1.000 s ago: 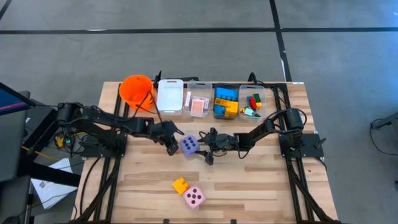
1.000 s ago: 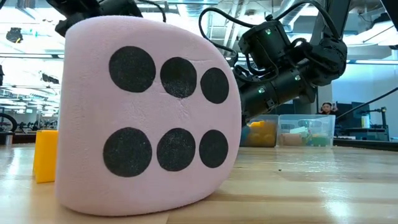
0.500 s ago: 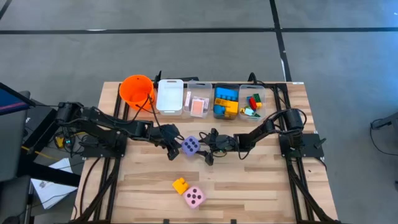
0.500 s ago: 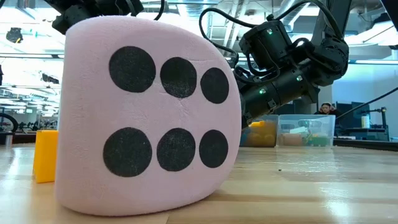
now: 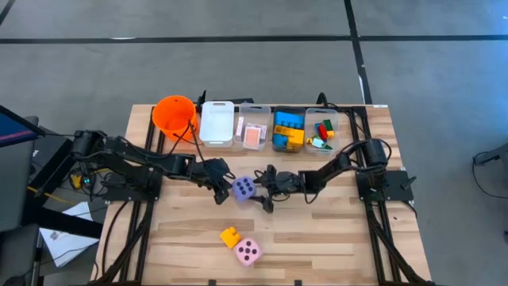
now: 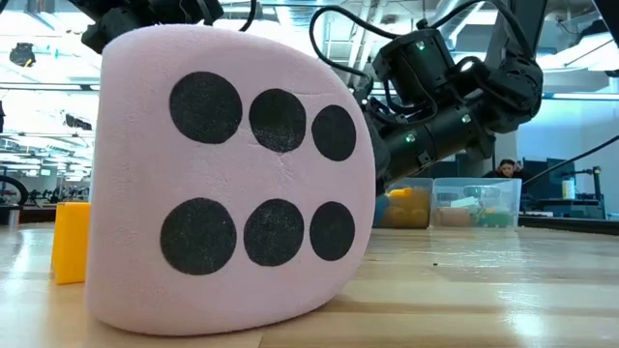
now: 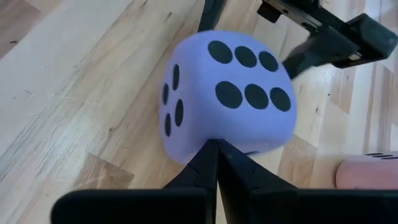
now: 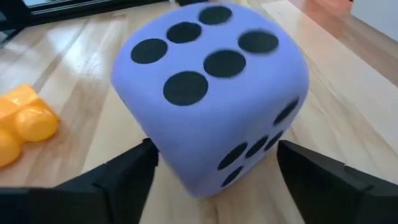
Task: Pick & Place Toys
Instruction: Put the purple die into the white bin
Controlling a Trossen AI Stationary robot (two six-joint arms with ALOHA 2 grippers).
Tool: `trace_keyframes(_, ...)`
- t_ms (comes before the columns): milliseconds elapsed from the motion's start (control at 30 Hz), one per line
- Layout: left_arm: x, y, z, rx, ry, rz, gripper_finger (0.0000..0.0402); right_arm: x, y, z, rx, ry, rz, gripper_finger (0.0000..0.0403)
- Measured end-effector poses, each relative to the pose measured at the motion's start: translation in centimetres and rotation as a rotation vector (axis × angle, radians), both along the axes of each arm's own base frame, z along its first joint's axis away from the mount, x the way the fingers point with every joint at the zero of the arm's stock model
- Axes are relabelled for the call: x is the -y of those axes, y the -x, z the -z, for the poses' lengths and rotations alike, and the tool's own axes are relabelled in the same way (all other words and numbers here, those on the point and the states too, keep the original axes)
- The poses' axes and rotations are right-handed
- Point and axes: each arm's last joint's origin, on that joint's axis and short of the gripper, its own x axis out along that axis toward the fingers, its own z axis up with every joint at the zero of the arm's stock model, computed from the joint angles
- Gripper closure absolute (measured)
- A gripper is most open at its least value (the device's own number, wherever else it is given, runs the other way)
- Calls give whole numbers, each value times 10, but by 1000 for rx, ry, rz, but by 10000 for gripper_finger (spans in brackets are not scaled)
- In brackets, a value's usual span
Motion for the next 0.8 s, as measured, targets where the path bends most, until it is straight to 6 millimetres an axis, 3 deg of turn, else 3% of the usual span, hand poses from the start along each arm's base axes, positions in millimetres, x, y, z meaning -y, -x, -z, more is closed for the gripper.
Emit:
trace_keyframes(167, -1, 0, 0, 2, -24, -21, 402, -2, -1, -2, 9, 5, -7, 10)
trace_keyframes(300, -1, 0, 0, 3, -39, -35, 402, -2, -1, -1, 8, 6, -7, 22)
trace_keyframes(433, -1, 0, 1, 3, -40, -35, 402, -2, -1, -1, 6, 13, -10, 7)
trace_keyframes(800, -17, 11, 24, 84, -10, -69, 402, -7, -5, -6, 28, 15, -20, 5)
